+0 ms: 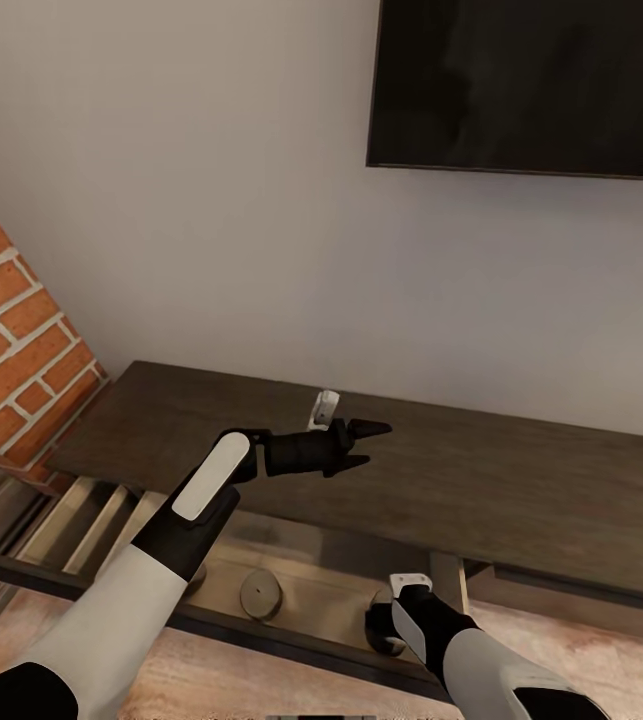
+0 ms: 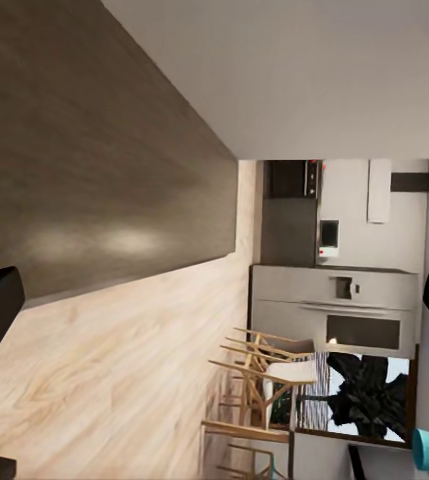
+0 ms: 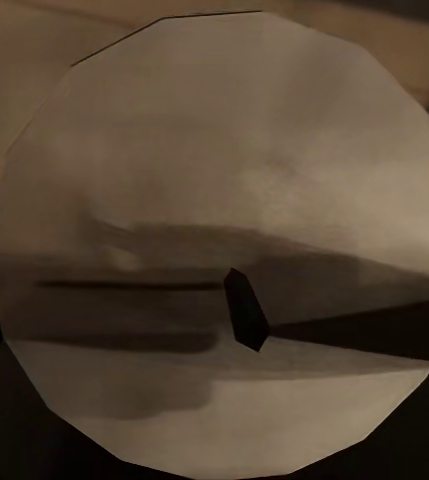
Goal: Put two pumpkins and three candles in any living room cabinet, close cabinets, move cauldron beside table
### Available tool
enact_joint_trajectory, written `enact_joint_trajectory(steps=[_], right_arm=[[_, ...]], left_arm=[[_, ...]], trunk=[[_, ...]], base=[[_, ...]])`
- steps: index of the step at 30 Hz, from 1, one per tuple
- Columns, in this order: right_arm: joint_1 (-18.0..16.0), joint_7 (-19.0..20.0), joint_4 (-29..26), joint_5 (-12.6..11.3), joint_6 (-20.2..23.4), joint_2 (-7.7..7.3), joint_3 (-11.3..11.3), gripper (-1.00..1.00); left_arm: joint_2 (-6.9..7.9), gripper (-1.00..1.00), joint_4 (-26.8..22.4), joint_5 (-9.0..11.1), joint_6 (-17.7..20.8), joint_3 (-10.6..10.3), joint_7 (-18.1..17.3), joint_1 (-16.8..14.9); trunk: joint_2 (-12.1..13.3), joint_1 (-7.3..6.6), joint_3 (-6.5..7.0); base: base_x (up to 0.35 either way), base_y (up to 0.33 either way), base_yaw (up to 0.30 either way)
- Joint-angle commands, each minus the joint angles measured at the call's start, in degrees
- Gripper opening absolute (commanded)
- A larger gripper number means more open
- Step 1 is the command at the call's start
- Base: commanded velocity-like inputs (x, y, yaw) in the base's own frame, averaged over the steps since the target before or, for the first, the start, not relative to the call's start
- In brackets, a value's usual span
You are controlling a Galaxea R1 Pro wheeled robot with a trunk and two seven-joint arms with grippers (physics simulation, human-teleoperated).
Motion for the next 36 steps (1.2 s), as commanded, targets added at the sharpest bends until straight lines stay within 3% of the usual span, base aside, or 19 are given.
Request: enact_joint_trajectory(steps=[1, 18, 36], right_arm=[[0.0, 0.0, 0.0, 0.0, 0.0, -0.02, 0.0, -1.00], [0.0, 0.0, -3.0, 0.0, -0.1, -0.14, 0.1, -1.00], [0.0, -0.2, -3.5, 0.0, 0.0, -0.23, -0.1, -1.00]], left_arm=[[0.00, 1.00, 0.0, 0.0, 0.0, 0.0, 0.0, 0.0], [0.00, 1.00, 0.0, 0.0, 0.0, 0.0, 0.0, 0.0], [0.00, 1.00, 0.0, 0.0, -0.1, 0.0, 0.0, 0.0]], trunk=[[0.0, 0.00, -0.09], [0.0, 0.00, -1.62], [0.0, 0.00, -1.77]], base=[[0.000, 0.000, 0.000], [0.000, 0.000, 0.000], [0.000, 0.000, 0.000]])
